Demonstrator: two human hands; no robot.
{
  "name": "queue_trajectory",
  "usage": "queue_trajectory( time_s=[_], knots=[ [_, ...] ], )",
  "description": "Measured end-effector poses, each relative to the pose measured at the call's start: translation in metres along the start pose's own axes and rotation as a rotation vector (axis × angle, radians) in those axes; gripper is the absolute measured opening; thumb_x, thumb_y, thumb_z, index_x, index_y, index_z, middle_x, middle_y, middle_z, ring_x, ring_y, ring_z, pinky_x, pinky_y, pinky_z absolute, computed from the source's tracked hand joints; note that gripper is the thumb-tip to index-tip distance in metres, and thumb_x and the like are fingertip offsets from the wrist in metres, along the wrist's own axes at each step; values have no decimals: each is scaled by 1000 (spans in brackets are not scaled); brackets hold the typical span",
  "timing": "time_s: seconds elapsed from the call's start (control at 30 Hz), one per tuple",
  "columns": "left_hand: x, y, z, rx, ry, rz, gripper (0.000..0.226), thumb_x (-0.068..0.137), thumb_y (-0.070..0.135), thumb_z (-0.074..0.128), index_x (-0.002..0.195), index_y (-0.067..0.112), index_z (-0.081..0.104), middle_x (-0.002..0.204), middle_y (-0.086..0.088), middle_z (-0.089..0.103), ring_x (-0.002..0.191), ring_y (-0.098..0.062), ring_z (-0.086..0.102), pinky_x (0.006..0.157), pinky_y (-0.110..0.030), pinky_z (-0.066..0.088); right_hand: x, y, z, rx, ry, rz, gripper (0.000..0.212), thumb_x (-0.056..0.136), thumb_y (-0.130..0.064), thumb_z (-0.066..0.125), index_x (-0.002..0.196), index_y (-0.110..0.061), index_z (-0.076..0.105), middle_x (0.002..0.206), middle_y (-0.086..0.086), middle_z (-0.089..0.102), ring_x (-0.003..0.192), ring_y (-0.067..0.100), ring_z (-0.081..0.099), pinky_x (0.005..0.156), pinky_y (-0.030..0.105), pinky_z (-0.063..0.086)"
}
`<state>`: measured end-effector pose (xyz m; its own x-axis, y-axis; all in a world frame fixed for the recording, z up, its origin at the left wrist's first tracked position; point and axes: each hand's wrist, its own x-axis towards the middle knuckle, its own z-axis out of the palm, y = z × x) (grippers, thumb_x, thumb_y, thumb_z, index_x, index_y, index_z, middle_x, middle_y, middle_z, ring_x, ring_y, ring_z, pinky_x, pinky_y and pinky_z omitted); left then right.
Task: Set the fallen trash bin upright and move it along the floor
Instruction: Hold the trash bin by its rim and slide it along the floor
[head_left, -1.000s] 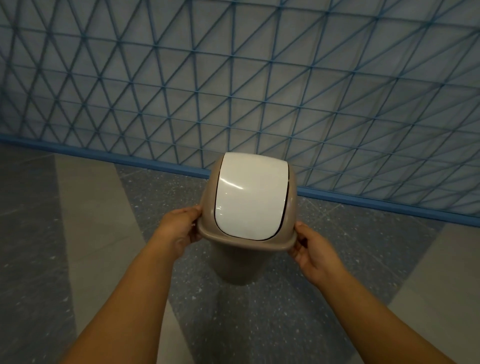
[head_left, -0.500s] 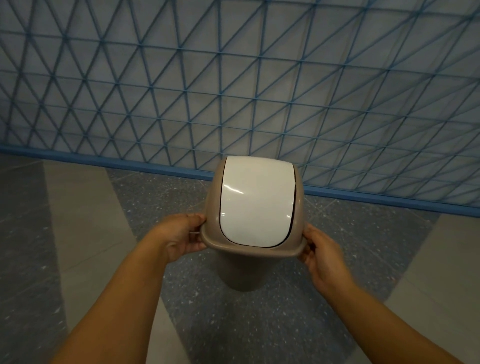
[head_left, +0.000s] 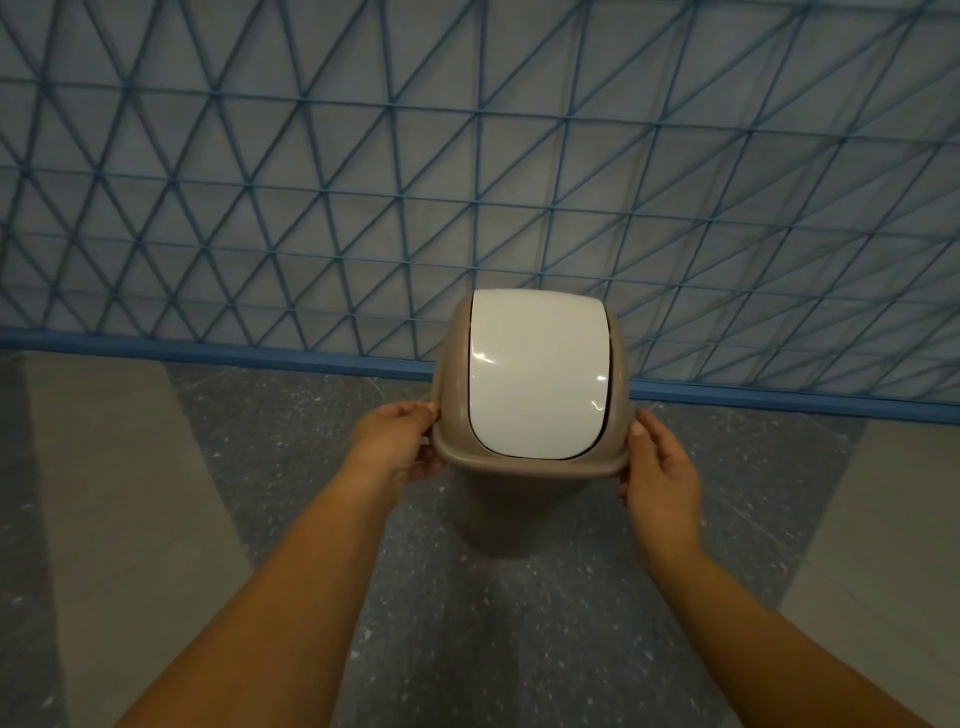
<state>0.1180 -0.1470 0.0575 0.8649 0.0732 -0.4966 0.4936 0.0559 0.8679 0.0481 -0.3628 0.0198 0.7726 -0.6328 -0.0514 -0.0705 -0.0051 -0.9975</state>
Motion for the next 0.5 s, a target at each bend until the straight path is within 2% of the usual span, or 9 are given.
queue_trajectory(
  time_s=[0.1,0.17,0.27,0.3,0.43,0.5],
  knots=[
    [17,5,13,64,75,101,26,93,21,55,114,10,65,86,-4,65,70,-17,56,62,-27,46,20,-2,6,-85,-1,-60,39,96,-33,46,134,-26,51,117,4,65,105,17,61,93,40,52],
    [25,9,22,86,97,151,27,93,20,54,116,10,65,96,-7,68,76,-19,59,68,-28,47,30,-4,9,-151,-24,-116,38,98,-31,43,134,-24,52,125,2,64,112,17,59,98,40,49],
    [37,13,29,107,128,181,30,93,20,54,120,9,64,117,-13,68,106,-30,63,98,-40,50,45,-8,13,-216,-38,-150,38,99,-28,40,135,-20,51,128,3,62,111,11,54,97,27,43],
    [42,14,31,106,133,189,31,93,20,54,121,9,64,120,-13,67,110,-30,62,102,-41,48,50,-9,14,-224,-42,-151,38,99,-27,40,135,-19,51,128,3,62,110,10,52,94,24,40],
    [59,17,39,142,138,241,33,94,22,53,123,11,63,119,-10,66,101,-20,56,94,-31,42,68,-8,18,-252,-56,-158,38,99,-30,39,135,-20,51,130,3,61,110,10,53,93,23,39],
    [68,18,42,167,146,250,33,93,28,53,121,16,65,120,-9,67,104,-22,57,104,-37,40,76,-5,22,-244,-53,-155,38,99,-30,39,134,-21,52,130,2,62,114,12,54,94,25,40]
  ],
)
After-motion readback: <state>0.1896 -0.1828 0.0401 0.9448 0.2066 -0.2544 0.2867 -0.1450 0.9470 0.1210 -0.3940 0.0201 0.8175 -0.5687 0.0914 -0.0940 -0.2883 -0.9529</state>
